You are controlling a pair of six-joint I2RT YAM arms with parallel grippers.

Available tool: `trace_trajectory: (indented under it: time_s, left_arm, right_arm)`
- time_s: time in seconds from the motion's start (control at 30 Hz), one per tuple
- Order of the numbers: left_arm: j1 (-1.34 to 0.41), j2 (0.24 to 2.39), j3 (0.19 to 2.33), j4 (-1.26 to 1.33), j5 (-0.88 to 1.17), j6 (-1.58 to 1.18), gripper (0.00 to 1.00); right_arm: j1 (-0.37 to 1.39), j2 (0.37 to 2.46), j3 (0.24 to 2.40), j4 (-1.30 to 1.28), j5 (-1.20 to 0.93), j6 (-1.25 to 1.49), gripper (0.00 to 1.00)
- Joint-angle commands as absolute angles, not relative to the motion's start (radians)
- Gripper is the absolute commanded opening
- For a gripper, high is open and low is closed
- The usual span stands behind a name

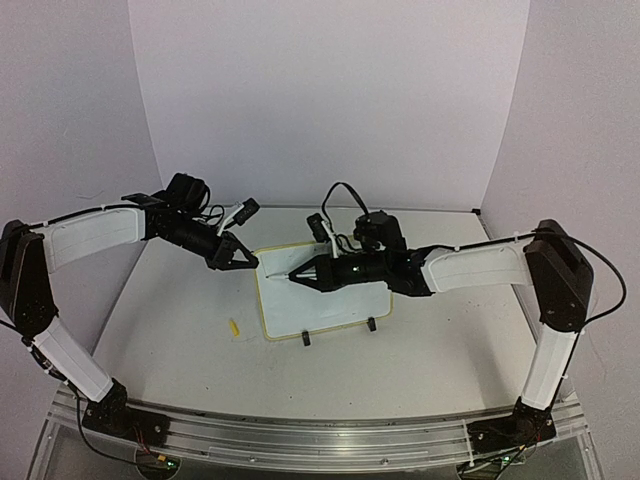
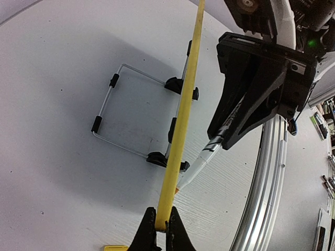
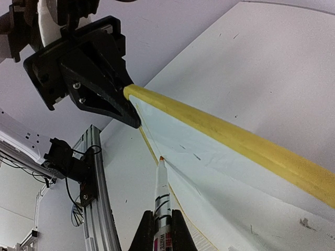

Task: Write a sentence on the whiteboard
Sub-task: Write on the whiteboard with the whiteboard marker without the cap.

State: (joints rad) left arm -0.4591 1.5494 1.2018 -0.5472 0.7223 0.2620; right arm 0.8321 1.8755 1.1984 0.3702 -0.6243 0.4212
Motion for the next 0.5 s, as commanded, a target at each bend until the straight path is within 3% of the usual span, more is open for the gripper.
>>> trace_trajectory:
  time_s: [0.0,0.47]
  left_arm:
    - [-0.459,1.513,1.197,-0.532,0.661,0.287,0.00]
    - [-0.460,1.514,1.197,-0.534,0.660,0.287,0.00]
  right_arm:
    - [0.826,1.878,1.185,0.413,-0.612,0.431,0.00]
    - [0.827,1.776,1.132,0.525,-0.627,0.464,0.00]
